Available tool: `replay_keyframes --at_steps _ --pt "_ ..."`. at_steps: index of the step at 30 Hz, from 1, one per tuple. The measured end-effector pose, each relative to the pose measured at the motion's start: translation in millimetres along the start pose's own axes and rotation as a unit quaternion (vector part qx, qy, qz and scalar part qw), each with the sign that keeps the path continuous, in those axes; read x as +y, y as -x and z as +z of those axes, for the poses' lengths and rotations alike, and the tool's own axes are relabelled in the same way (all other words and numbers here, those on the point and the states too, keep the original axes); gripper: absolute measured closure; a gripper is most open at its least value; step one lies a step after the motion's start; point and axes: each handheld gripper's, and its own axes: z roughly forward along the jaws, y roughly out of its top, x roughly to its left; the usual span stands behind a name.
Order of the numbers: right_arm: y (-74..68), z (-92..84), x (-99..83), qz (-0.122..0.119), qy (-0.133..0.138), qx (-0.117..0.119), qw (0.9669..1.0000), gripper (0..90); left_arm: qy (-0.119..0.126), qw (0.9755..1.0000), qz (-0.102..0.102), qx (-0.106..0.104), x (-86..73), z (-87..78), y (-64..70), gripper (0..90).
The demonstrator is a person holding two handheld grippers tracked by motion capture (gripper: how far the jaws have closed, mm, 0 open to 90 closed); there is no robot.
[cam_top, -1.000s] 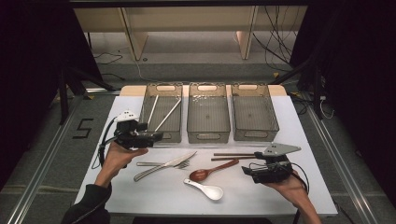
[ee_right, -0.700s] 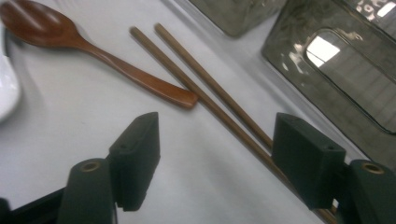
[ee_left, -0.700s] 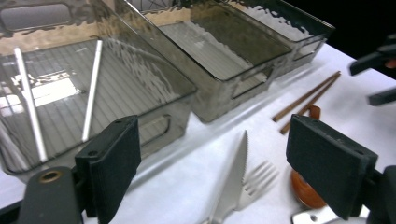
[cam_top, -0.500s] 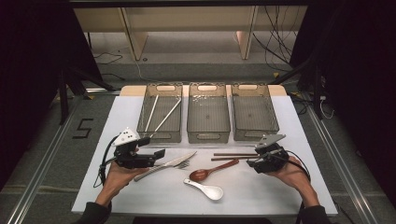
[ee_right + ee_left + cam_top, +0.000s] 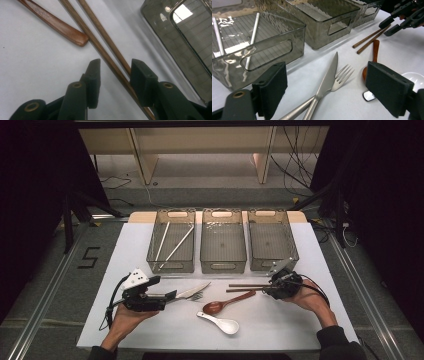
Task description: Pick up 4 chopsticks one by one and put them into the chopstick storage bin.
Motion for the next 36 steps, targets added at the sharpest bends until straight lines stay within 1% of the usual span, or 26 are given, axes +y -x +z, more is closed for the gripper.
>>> replay_keyframes --at_steps 2,4,6,9,11,15,17,19,22,25,26,28,29,30,33,34,35,36 --pt "1.0 2.0 0.4 -0.004 -0.002 0.004 1.0000 63.3 -0.003 1.0000 0.000 0.000 -1.8 0.7 0.5 17.3" --pt "1.1 3.9 1.0 -0.010 -0.011 0.001 0.9999 64.7 -0.007 1.0000 0.001 -0.001 -2.7 1.3 1.1 17.3" --pt "1.3 5.8 1.9 -0.013 -0.014 0.007 0.9998 65.3 -0.008 1.0000 0.005 -0.003 -3.0 1.7 1.4 17.3" --pt "2.6 8.4 3.9 -0.023 -0.026 0.005 0.9994 67.1 -0.010 0.9999 0.005 -0.005 -3.2 2.4 2.3 17.3" --pt "3.2 9.8 5.0 -0.025 -0.032 0.004 0.9992 68.6 -0.010 0.9999 0.006 -0.005 -3.2 2.4 2.4 17.3" --pt "4.5 10.6 6.7 -0.031 -0.041 0.014 0.9986 71.0 -0.012 0.9999 0.007 -0.005 -3.3 2.7 2.3 17.3" --pt "4.9 11.1 7.8 -0.039 -0.045 0.019 0.9981 73.3 -0.012 0.9999 0.007 -0.005 -3.4 3.1 2.7 17.3" --pt "5.1 11.4 8.7 -0.039 -0.048 0.022 0.9978 74.8 -0.014 0.9998 0.012 -0.007 -3.4 3.2 2.9 17.3" --pt "4.8 11.6 10.4 -0.042 -0.055 0.024 0.9973 75.4 -0.015 0.9998 0.011 -0.007 -3.6 3.6 3.7 17.4" --pt "4.2 11.8 13.5 -0.055 -0.066 0.021 0.9961 75.8 -0.015 0.9998 0.011 -0.009 -3.8 4.2 4.5 17.4" --pt "3.1 11.5 14.9 -0.056 -0.073 0.019 0.9956 76.0 -0.015 0.9998 0.011 -0.008 -3.8 4.5 4.8 17.5" --pt "3.1 11.5 17.4 -0.071 -0.083 0.018 0.9939 76.7 -0.017 0.9997 0.014 -0.008 -3.9 4.5 4.9 17.5" --pt "2.6 11.3 18.4 -0.066 -0.086 0.018 0.9940 77.5 -0.017 0.9997 0.013 -0.009 -4.1 4.6 5.1 17.5" --pt "2.6 10.8 19.3 -0.066 -0.090 0.019 0.9935 78.3 -0.018 0.9997 0.013 -0.009 -4.3 4.8 5.3 17.5" --pt "3.4 9.5 20.1 -0.075 -0.093 0.020 0.9926 80.5 -0.019 0.9997 0.014 -0.010 -4.9 5.2 5.1 17.7" --pt "3.4 9.3 19.9 -0.081 -0.095 0.020 0.9919 79.7 -0.020 0.9997 0.014 -0.010 -5.0 5.2 5.2 17.7" --pt "2.4 10.2 19.7 -0.083 -0.095 0.020 0.9917 75.6 -0.020 0.9996 0.014 -0.011 -5.1 5.4 5.3 17.7" --pt "1.7 11.5 19.3 -0.088 -0.108 0.026 0.9898 74.8 -0.020 0.9996 0.014 -0.011 -5.0 5.4 5.3 17.7"
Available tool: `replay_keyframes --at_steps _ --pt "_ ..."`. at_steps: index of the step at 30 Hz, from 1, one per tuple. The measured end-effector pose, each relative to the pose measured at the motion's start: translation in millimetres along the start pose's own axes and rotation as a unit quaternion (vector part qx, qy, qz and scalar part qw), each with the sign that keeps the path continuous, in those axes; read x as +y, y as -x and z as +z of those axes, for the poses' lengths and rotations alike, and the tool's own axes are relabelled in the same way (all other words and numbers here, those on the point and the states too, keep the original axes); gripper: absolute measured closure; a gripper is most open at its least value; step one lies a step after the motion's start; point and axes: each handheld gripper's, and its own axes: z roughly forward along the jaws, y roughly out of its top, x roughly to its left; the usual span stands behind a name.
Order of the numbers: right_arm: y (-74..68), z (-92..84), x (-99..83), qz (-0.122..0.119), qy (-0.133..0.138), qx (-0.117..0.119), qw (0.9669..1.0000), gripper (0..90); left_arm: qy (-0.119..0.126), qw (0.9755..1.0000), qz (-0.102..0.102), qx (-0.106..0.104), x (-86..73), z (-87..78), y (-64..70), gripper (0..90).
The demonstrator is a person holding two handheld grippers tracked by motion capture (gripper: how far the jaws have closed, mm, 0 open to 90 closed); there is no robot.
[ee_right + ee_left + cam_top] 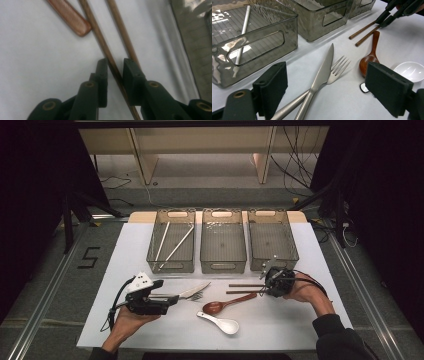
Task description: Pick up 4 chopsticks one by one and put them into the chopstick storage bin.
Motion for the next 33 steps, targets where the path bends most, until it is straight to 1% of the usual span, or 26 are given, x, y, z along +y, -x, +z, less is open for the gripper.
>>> replay_keyframes --at_steps 1,3,4,5,6,7,9,11,15,20,24,31,33 --pt "0.1 1.0 -0.8 -0.006 0.007 0.000 1.0000 74.8 0.000 1.0000 0.000 0.000 0.1 0.0 0.1 17.7" --pt "2.1 1.0 -1.5 -0.003 0.009 0.007 0.9999 74.8 -0.001 1.0000 0.001 0.000 0.5 0.2 0.4 17.9" --pt "2.7 0.8 -1.3 -0.004 0.006 0.010 0.9999 74.9 0.000 1.0000 0.000 0.001 0.6 0.8 1.0 17.9" --pt "2.7 0.8 -0.8 0.001 0.005 0.010 0.9999 75.0 -0.001 1.0000 0.001 0.000 0.7 0.9 1.3 17.9" --pt "3.0 1.3 -0.2 -0.002 0.006 0.011 0.9999 75.2 -0.001 1.0000 0.001 -0.001 0.7 1.3 1.6 17.9" --pt "3.2 0.7 0.7 -0.005 -0.002 0.011 0.9999 75.3 -0.002 1.0000 0.002 -0.001 0.7 1.6 1.7 17.9" --pt "2.4 0.5 2.8 -0.007 -0.009 0.012 0.9999 75.7 -0.002 1.0000 0.003 -0.001 0.7 1.6 2.1 17.9" --pt "1.3 0.8 3.8 -0.012 -0.010 0.008 0.9999 76.4 -0.002 1.0000 0.003 -0.002 0.7 1.5 2.1 17.9" --pt "-0.9 0.9 7.6 -0.027 -0.025 0.004 0.9993 77.9 -0.004 1.0000 0.004 -0.001 0.5 1.3 1.7 18.0" --pt "-3.5 1.4 11.3 -0.046 -0.036 0.001 0.9983 80.8 -0.003 1.0000 0.003 -0.001 0.6 1.1 2.0 18.1" --pt "-5.6 0.9 13.8 -0.067 -0.047 -0.001 0.9966 83.4 -0.004 1.0000 0.004 0.000 0.6 1.2 1.8 18.2" --pt "-8.2 1.4 15.8 -0.100 -0.052 -0.002 0.9936 85.8 -0.006 1.0000 0.002 -0.001 -0.1 2.4 1.5 18.3" --pt "-8.3 0.9 15.3 -0.098 -0.050 0.000 0.9939 85.9 -0.006 1.0000 0.002 -0.001 -0.1 2.4 1.5 18.3"
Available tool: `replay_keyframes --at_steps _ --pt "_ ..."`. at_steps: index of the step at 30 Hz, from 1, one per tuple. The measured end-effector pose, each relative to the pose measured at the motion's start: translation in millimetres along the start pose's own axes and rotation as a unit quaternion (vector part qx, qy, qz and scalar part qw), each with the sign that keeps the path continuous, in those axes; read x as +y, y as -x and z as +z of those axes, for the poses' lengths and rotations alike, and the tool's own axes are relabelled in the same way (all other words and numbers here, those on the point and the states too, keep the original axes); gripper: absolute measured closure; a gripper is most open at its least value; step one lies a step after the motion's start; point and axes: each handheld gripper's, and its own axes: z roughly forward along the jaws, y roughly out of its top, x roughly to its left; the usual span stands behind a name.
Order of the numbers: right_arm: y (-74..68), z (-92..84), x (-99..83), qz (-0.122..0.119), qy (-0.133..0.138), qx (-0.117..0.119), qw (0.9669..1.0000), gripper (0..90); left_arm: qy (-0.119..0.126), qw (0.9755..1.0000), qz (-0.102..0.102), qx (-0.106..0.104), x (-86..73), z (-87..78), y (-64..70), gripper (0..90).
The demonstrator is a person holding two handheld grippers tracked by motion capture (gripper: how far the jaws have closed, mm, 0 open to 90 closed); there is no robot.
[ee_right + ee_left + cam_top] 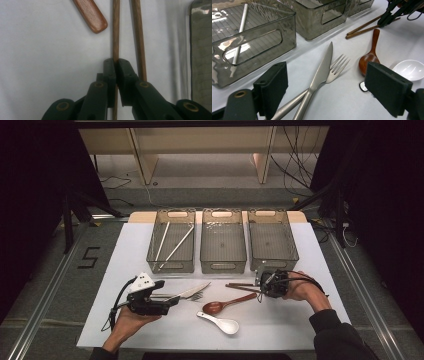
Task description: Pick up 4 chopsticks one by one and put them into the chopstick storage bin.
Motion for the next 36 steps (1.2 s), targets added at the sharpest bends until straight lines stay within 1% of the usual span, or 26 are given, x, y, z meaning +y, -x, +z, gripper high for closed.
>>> replay_keyframes --at_steps 2,4,6,9,11,13,15,18,23,28,31,33,36 --pt "-0.3 0.0 -1.0 0.004 0.004 -0.001 1.0000 86.0 0.002 1.0000 0.000 0.001 0.1 -0.4 -0.2 18.3" --pt "-0.9 -1.0 -1.4 0.000 0.004 -0.001 1.0000 86.0 0.003 1.0000 0.000 0.001 0.3 -1.0 -0.8 18.3" --pt "-2.1 -3.0 -2.1 0.001 0.012 -0.001 0.9999 86.0 0.002 1.0000 -0.002 0.003 0.2 -1.3 -1.5 18.3" --pt "-3.8 -8.8 -4.0 0.010 0.023 -0.011 0.9996 86.0 0.002 1.0000 -0.006 0.005 0.0 -1.1 -2.2 18.3" --pt "-5.0 -14.7 -4.9 0.021 0.039 -0.014 0.9989 86.0 0.003 1.0000 -0.007 0.006 0.0 -0.8 -2.3 18.3" --pt "-5.9 -20.7 -4.9 0.031 0.060 -0.013 0.9977 86.1 0.002 0.9999 -0.008 0.008 0.1 -0.7 -2.4 18.3" --pt "-6.7 -26.6 -4.4 0.042 0.082 -0.015 0.9957 86.0 0.002 0.9999 -0.008 0.008 0.2 -0.7 -2.4 18.3" --pt "-8.2 -34.2 -2.9 0.059 0.102 -0.020 0.9929 86.0 0.002 0.9999 -0.009 0.010 0.3 -0.8 -2.5 18.2" --pt "-12.5 -41.5 1.3 0.081 0.119 -0.026 0.9893 86.0 0.001 0.9999 -0.010 0.012 0.1 -0.8 -3.5 18.2" --pt "-13.8 -45.3 5.8 0.107 0.140 -0.026 0.9840 86.0 0.000 0.9999 -0.011 0.012 -0.2 -0.6 -3.8 18.3" --pt "-15.8 -46.3 9.1 0.105 0.149 -0.027 0.9829 86.0 -0.001 0.9998 -0.014 0.013 0.1 -0.8 -4.3 18.3" --pt "-18.8 -47.2 11.9 0.104 0.151 -0.032 0.9825 86.0 0.000 0.9997 -0.018 0.015 0.1 -0.8 -4.6 18.3" --pt "-22.1 -48.7 15.2 0.106 0.171 -0.031 0.9790 85.9 0.002 0.9993 -0.034 0.015 1.3 -0.9 -5.8 18.3"
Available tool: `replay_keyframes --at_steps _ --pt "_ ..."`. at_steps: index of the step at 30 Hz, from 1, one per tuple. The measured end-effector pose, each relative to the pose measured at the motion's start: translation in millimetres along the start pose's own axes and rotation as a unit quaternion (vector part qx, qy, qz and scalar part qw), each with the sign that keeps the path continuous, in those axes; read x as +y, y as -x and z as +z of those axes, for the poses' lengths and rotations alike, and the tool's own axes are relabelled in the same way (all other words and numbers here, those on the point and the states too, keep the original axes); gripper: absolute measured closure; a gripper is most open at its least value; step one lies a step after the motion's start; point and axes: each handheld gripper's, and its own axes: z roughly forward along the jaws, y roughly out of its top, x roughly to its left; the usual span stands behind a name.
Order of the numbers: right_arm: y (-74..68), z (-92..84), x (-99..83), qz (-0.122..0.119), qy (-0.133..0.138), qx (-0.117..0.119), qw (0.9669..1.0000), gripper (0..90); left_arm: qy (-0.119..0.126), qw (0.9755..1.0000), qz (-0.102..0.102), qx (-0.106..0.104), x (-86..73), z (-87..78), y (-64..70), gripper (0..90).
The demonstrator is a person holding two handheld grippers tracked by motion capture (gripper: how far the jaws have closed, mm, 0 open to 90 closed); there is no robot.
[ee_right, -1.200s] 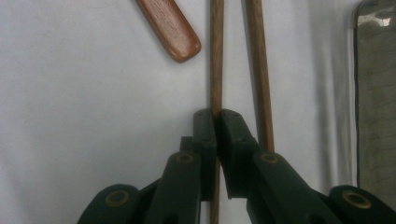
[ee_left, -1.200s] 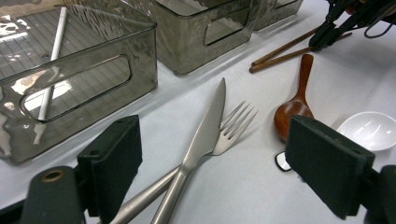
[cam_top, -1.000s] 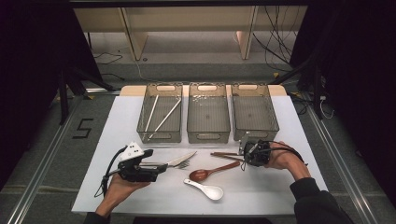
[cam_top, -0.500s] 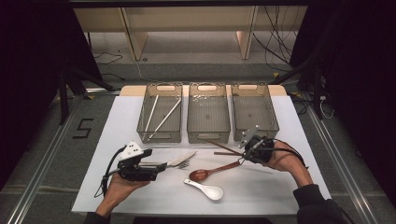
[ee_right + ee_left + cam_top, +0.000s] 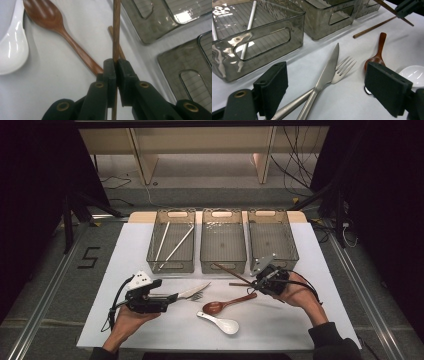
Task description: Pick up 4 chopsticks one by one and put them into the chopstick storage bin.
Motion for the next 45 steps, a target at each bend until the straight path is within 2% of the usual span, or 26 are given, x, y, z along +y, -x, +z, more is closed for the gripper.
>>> replay_keyframes --at_steps 8,14,16,18,29,34,45 --pt "-5.6 -2.2 7.4 0.037 0.023 0.009 0.9990 85.9 0.006 0.9996 -0.028 0.000 7.9 4.2 7.1 18.2" --pt "-11.1 -3.1 12.8 0.046 0.036 0.009 0.9982 85.9 -0.005 0.9992 -0.039 -0.008 16.9 15.2 18.7 18.3" --pt "-12.5 -3.4 14.1 0.047 0.042 0.010 0.9980 85.9 -0.002 0.9990 -0.043 -0.016 20.5 18.1 22.3 18.3" --pt "-14.3 -3.0 15.3 0.050 0.043 0.010 0.9978 85.9 -0.001 0.9991 -0.039 -0.017 24.0 20.1 25.4 18.3" --pt "-26.6 0.4 24.3 0.067 0.062 0.032 0.9953 85.9 -0.002 0.9977 -0.060 -0.029 37.4 34.8 37.1 19.4" --pt "-30.2 1.2 28.5 0.069 0.067 0.030 0.9949 85.9 -0.002 0.9966 -0.072 -0.040 42.1 41.7 42.0 19.4" --pt "-42.6 1.0 33.7 0.049 0.069 0.025 0.9961 85.9 -0.004 0.9938 -0.093 -0.061 52.1 56.6 52.5 21.0"
